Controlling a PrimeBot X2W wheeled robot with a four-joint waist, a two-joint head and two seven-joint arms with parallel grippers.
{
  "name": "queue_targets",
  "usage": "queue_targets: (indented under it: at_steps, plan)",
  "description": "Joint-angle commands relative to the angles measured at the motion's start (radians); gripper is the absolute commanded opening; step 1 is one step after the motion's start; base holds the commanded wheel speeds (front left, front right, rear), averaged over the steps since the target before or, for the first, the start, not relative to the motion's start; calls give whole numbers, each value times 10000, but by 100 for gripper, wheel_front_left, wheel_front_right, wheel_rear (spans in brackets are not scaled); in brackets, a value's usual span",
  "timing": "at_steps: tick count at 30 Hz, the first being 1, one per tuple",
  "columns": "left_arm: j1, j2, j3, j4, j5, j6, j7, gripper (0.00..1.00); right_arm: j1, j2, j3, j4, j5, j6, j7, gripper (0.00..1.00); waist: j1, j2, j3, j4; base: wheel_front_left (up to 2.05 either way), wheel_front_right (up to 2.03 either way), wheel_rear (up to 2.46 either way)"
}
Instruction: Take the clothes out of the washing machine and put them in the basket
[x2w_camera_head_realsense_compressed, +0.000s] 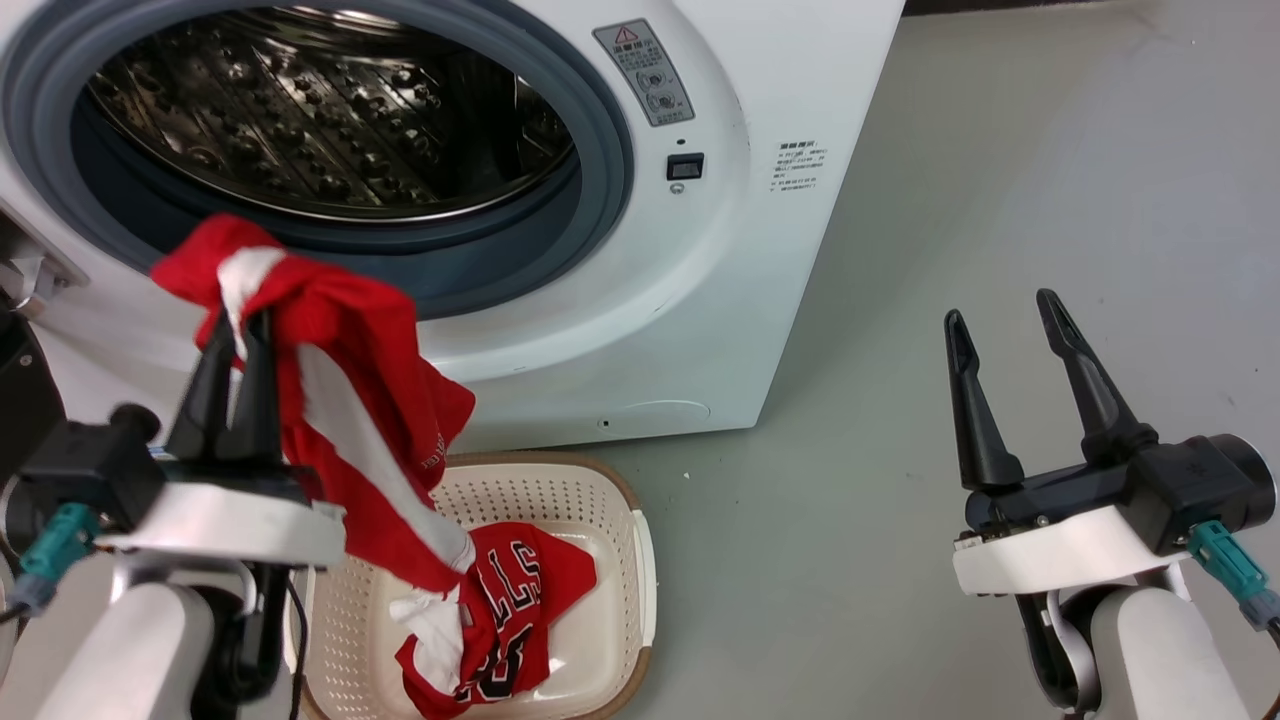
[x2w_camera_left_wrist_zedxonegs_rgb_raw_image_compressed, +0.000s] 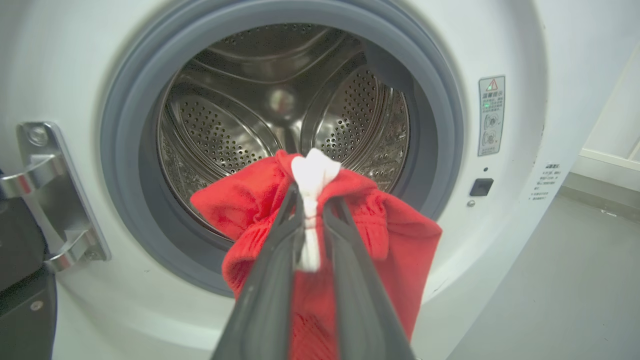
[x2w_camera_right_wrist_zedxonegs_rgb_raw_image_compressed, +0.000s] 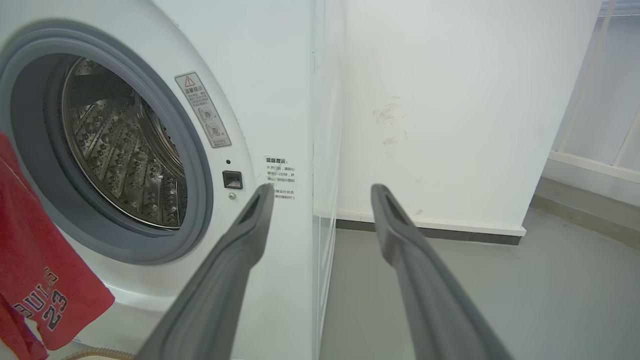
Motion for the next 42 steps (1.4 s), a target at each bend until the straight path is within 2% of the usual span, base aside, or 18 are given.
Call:
queue_targets:
  at_steps: [1, 5, 11, 16, 17, 25, 35, 42]
  plan:
    - [246, -68, -57, 57, -73, 27, 0, 0, -60, 17, -8, -32, 33, -10, -20, 100, 2, 0, 133, -25, 0, 0, 0]
    - [469, -219, -216, 437, -225, -89, 18, 0, -118, 16, -36, -44, 37, -10, -20, 100, 2, 0, 322, -75, 0, 0, 0]
    - [156, -488, -622, 2088, -433, -631, 114, 0, -356, 16, -52, -143, 52, -11, -20, 100, 2, 0, 907, -249, 0, 0, 0]
    - [-397, -797, -877, 3992, -547, -1158, 61, 0, -561, 16, -118, -252, 37, -11, -20, 100, 2, 0, 1473, -477, 0, 0, 0]
    - [-864, -937, -1035, 5210, -500, -1488, 47, 0, -704, 17, -127, -345, 34, -11, -20, 100, 2, 0, 1859, -666, 0, 0, 0]
    - [-2306, -1380, -1278, 8310, -595, -2292, 83, 0, -985, 17, -151, -566, 119, -11, -21, 100, 2, 0, 2949, -1104, 0, 0, 0]
    - [-3810, -1719, -1603, 11570, -464, -2718, 220, 0, -1242, 19, -121, -801, 241, -11, -20, 100, 2, 0, 3938, -1547, 0, 0, 0]
    - [-4345, -1814, -1736, 12856, -495, -2872, 252, 0, -1296, 19, -112, -950, 348, -11, -20, 100, 2, 0, 4435, -1671, 0, 0, 0]
